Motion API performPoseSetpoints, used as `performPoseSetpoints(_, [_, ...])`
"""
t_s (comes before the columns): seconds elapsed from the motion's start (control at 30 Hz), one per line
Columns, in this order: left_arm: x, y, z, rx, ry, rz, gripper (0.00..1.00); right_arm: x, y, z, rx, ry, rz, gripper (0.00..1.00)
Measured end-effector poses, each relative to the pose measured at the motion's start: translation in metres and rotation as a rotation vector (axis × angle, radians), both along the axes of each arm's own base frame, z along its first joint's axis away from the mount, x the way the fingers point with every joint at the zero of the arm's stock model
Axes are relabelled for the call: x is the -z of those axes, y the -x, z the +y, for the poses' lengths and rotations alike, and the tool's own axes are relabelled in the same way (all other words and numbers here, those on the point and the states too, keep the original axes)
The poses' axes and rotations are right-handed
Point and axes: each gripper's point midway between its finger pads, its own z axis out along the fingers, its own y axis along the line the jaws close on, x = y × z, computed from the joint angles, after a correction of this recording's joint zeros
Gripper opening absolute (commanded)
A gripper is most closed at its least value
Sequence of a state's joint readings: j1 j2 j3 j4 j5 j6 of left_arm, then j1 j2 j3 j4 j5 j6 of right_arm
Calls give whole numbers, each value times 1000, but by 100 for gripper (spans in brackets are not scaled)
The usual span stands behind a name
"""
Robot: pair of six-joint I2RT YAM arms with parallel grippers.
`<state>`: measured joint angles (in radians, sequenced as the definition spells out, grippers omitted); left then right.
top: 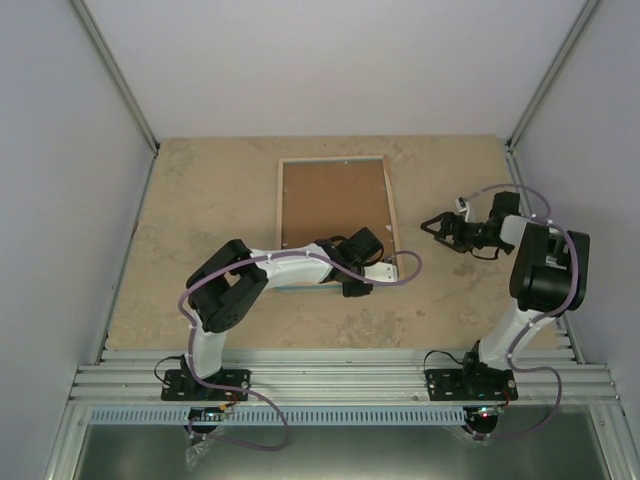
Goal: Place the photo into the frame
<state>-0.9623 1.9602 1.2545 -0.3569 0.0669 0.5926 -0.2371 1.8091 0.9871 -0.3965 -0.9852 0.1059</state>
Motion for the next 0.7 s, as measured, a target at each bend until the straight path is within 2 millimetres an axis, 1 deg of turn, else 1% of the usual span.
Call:
performPoseSetpoints(0.07, [-2,1,1,-2,3,4,0,6,2,7,-16,-29,26,96])
performPoseSetpoints(0.13, [-6,4,2,-2,13,7,0,12,4,15,-32,-51,57,96])
performPoseSetpoints(0.23, [-20,7,2,-3,46,5,0,15,3,28,-58,-109,108,96])
performPoseSetpoints(0.4, [-45,16,4,11,120,2,0,9,-10,47,-98,-222,151,96])
performPoseSetpoints(0.47, [-53,20,6,23,144,5,0,7,-14,56,-117,-268,174,96])
performPoseSetpoints(0.53, [-56,24,6,34,157,13,0,5,-15,66,-138,-299,192,96])
performPoseSetpoints(0.63, [-56,27,5,46,162,23,0,-3,-15,82,-173,-335,205,95])
performPoseSetpoints(0.67, [-55,28,5,50,162,26,0,-6,-16,84,-177,-343,203,95])
performPoseSetpoints(0.7, [-55,29,5,53,164,29,0,-9,-17,91,-194,-350,201,94])
